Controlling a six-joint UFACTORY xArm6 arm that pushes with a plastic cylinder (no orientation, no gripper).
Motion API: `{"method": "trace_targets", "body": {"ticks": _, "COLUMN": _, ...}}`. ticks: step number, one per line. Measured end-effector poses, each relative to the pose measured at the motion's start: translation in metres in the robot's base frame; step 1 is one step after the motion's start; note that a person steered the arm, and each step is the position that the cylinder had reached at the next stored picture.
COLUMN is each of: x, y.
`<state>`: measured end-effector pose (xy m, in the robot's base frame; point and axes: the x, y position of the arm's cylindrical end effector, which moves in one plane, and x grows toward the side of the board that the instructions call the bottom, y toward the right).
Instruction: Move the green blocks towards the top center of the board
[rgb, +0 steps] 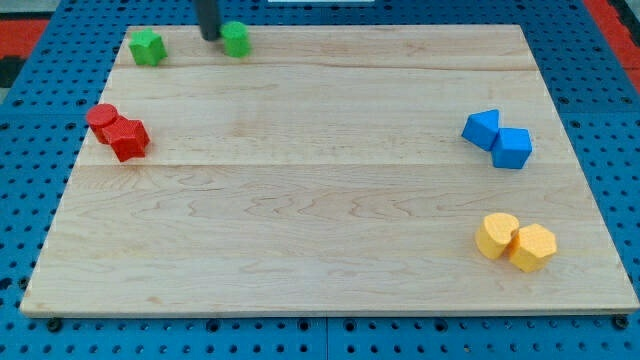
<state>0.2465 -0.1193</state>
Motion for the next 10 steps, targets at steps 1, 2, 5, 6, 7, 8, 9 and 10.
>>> {"method": "trace_targets", "body": {"ticks": 1, "x": 0.067, "y": 0.037}}
{"method": "trace_targets", "body": {"ticks": 2, "x": 0.058, "y": -0.069}}
{"method": "trace_targets", "body": {"ticks": 5, "x": -0.012, "y": -0.103}}
{"method": "trace_targets", "body": {"ticks": 6, "x": -0.010, "y": -0.014}}
{"method": "trace_targets", "body": {"ticks": 7, "x": 0.001, "y": -0.004}}
{"method": "trace_targets", "body": {"ticks": 8, "x": 0.097, "y": 0.014}}
{"method": "trace_targets", "body": {"ticks": 9, "x": 0.097, "y": 0.015}}
{"method": "trace_targets", "body": {"ticks": 10, "x": 0.097, "y": 0.015}}
